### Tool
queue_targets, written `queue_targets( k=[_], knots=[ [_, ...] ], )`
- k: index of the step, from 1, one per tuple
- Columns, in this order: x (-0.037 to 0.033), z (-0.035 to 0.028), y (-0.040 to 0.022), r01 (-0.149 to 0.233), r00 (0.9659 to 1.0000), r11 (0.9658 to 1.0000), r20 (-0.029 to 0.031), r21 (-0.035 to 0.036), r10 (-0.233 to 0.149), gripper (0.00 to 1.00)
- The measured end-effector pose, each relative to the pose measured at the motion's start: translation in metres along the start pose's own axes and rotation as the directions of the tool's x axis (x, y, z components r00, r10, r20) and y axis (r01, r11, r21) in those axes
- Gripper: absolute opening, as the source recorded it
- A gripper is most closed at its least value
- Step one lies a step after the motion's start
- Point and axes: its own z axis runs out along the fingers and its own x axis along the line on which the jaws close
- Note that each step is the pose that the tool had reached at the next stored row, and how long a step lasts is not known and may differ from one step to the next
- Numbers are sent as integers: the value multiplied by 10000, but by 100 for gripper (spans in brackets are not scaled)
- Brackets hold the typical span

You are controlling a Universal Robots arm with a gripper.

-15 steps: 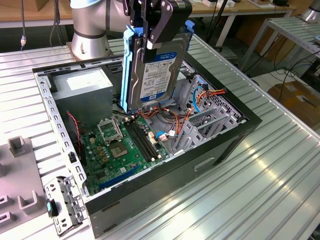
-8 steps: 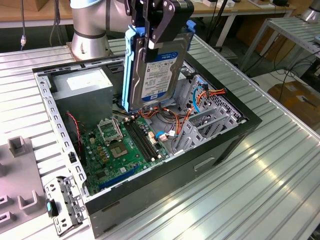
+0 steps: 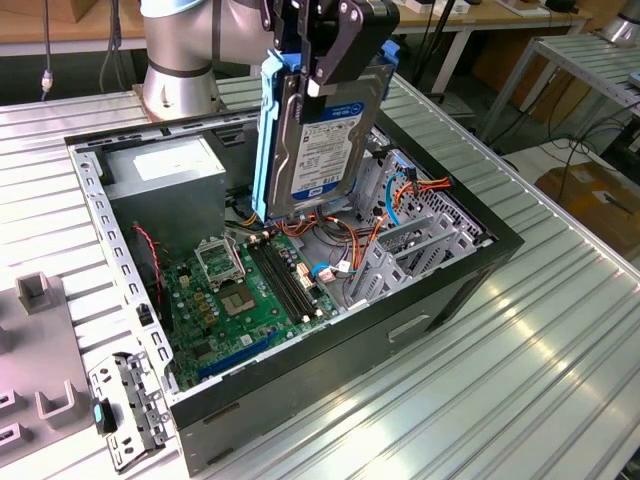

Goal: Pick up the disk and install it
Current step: 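Insert the disk into the insertion slot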

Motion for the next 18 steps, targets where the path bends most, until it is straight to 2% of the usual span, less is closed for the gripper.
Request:
queue_targets(
  k=[3, 6, 8, 11, 18],
  knots=[
    [47, 6, -5, -1, 10000, 10000, 0, 0, 1, 37],
    [192, 20, -21, 0, 10000, 10000, 0, 0, 0, 37],
    [240, 27, -42, 0, 10000, 10000, 0, -2, 0, 37],
    [284, 42, -117, 0, 10000, 10000, 0, -4, 0, 37],
    [313, 68, -324, 1, 10000, 10000, 0, -5, -1, 37]
  ],
)
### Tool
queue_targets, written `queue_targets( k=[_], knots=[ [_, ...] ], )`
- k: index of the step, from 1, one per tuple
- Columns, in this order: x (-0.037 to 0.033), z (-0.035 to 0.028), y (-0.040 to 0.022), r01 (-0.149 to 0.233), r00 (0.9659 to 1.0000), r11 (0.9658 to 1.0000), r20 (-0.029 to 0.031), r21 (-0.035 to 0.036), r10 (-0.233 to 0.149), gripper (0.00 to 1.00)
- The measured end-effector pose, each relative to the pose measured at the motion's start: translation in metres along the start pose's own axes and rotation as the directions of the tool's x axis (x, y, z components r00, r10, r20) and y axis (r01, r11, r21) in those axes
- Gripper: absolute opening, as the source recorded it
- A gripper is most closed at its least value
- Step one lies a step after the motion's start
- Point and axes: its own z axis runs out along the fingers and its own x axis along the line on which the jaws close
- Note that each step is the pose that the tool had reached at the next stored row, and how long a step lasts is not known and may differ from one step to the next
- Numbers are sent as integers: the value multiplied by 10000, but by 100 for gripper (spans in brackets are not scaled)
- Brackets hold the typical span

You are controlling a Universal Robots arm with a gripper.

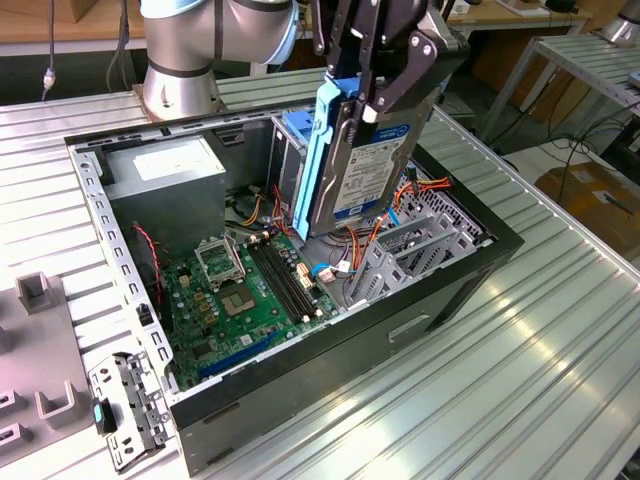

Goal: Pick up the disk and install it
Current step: 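Insert the disk into the insertion slot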

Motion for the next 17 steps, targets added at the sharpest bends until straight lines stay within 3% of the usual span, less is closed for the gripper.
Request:
queue_targets(
  k=[7, 12, 14, 17],
  knots=[
    [1, 15, -193, 0, 10000, 10000, -1, 0, 0, 37],
    [0, 34, -422, -1, 10000, 10000, -1, 0, 1, 37],
    [-1, 38, -476, 0, 10000, 10000, -2, 0, 0, 37],
    [-2, 40, -509, -1, 10000, 10000, -2, -1, 1, 37]
  ],
)
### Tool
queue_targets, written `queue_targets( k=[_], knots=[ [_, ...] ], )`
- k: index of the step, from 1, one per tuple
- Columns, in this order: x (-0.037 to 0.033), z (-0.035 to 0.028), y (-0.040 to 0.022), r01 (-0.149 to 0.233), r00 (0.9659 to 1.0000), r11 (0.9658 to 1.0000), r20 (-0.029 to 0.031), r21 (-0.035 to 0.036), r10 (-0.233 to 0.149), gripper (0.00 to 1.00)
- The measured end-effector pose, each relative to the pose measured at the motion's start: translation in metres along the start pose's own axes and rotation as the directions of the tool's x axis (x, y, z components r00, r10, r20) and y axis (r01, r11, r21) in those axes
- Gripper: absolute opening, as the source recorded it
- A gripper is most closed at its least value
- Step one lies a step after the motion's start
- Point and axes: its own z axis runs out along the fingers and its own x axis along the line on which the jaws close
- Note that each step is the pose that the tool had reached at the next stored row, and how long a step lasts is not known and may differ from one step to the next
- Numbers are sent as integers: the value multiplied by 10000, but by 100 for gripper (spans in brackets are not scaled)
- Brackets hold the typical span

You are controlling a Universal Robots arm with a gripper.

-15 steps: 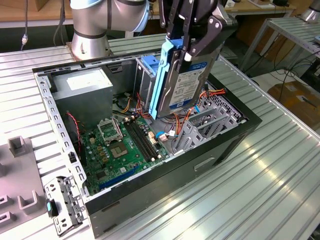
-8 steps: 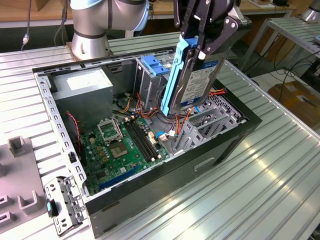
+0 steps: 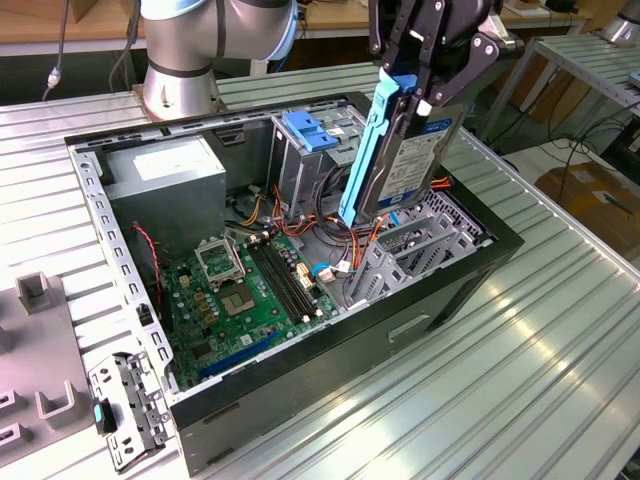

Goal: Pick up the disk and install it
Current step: 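Insert the disk into the insertion slot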

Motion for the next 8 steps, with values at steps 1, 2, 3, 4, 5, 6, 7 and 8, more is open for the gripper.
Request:
queue_targets(
  k=[1, 2, 3, 4, 5, 6, 7, 8],
  knots=[
    [0, 0, 0, -1, 10000, 10000, 1, 0, 1, 37],
    [0, 1, 0, -1, 10000, 10000, 1, 0, 1, 37],
    [0, 1, -1, 0, 10000, 10000, 1, 0, 0, 37],
    [0, 1, -2, 0, 10000, 10000, 1, 0, 0, 37],
    [0, 1, -2, 0, 10000, 10000, 1, 0, 0, 37],
    [1, 1, -2, 1, 10000, 10000, 2, 0, -1, 37],
    [8, 2, -3, 1, 10000, 10000, 2, 0, -1, 37],
    [17, 2, -3, 1, 10000, 10000, 1, 0, -1, 37]
  ],
)
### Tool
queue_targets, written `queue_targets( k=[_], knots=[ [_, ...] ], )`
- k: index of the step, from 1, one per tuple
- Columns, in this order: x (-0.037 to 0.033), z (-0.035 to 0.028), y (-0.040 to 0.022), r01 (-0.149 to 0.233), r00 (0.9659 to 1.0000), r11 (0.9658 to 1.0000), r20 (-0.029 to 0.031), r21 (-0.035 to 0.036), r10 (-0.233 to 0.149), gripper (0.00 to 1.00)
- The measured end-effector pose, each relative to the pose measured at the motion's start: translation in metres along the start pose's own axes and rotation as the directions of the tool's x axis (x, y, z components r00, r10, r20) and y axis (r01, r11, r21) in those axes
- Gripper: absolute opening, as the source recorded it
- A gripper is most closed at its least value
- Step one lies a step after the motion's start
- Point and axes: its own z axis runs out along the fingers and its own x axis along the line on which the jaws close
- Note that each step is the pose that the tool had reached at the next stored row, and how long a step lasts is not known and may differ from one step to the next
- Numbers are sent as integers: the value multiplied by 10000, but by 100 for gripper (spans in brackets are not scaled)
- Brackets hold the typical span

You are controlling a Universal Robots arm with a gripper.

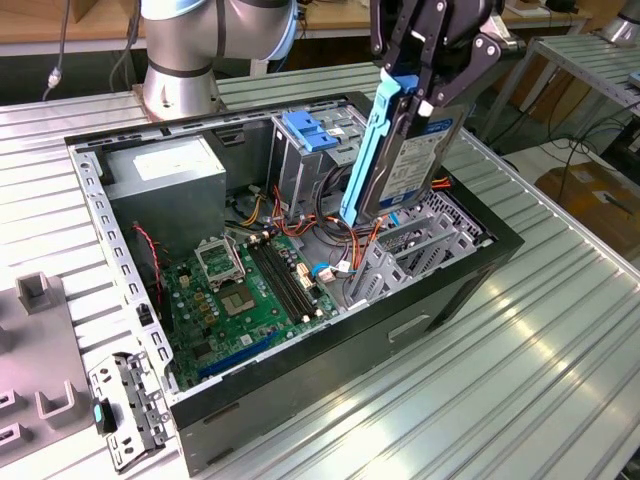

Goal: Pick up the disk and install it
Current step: 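Insert the disk into the insertion slot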

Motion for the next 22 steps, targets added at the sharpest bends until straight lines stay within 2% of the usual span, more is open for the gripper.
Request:
queue_targets(
  k=[4, 10, 14, 20, 22],
  knots=[
    [59, 3, -1, 0, 10000, 10000, 0, 0, 0, 37],
    [91, 6, -17, 0, 10000, 10000, 1, 0, 0, 37],
    [90, 19, -97, -1, 10000, 10000, 1, 1, 1, 37],
    [125, 71, -158, -1, 10000, 10000, 2, 1, 1, 37],
    [126, 92, -216, 0, 10000, 10000, -2, 0, 0, 37]
  ],
)
